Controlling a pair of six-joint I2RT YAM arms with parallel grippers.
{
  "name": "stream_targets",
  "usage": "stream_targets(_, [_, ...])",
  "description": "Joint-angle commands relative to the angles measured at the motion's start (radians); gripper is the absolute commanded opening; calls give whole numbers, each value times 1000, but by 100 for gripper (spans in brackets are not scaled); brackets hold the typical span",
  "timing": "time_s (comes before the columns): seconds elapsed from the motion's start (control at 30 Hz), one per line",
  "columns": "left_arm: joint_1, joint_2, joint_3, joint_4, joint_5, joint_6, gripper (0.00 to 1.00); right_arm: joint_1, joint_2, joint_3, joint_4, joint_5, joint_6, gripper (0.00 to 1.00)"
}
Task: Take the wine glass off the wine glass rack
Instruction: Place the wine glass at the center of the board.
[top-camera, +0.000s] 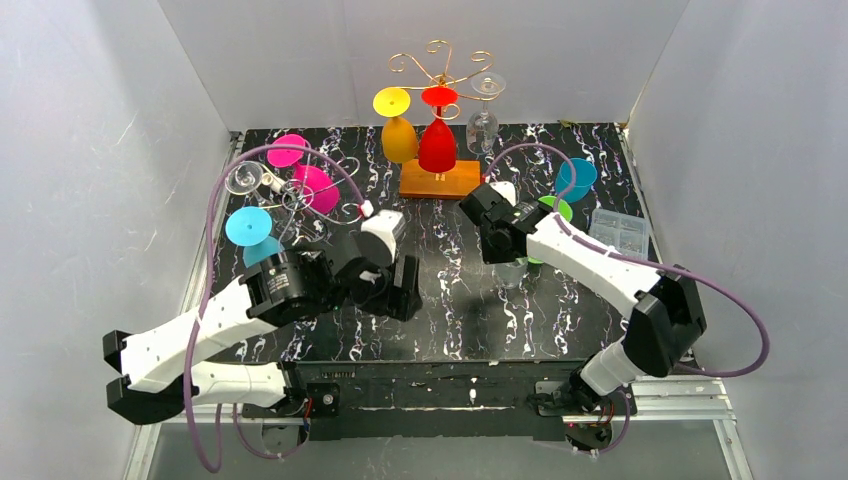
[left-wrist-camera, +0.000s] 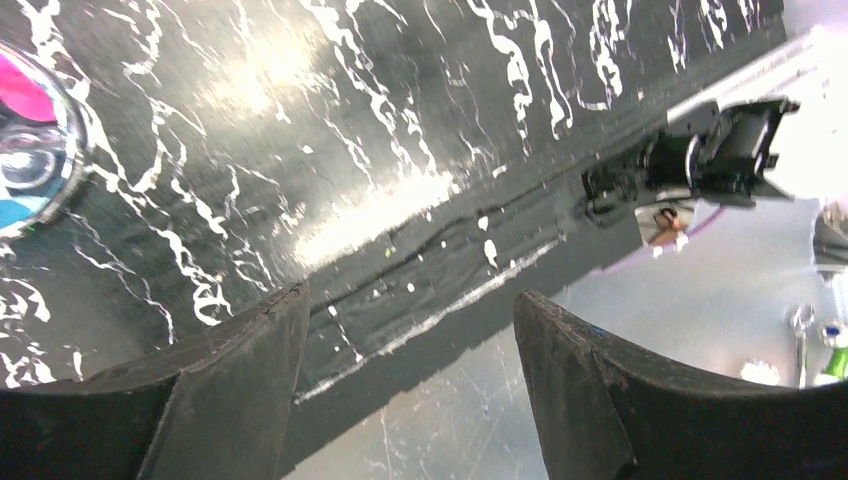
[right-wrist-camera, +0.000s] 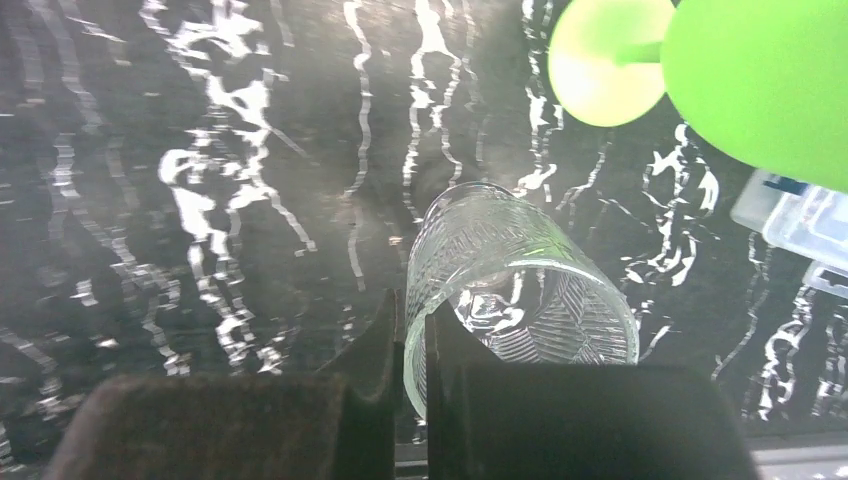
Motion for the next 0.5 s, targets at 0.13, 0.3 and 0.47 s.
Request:
stream_targets(0.13, [171, 49, 102, -13, 76, 146, 76, -32, 25, -82, 103, 50, -67, 19])
stream_targets(0.3, [222, 70, 105, -4, 125, 160, 77, -56, 11, -95, 118, 21, -65, 38])
stream_targets(0.47, [238, 81, 106, 4, 145, 161, 79, -59, -16, -37, 49, 33, -54, 61])
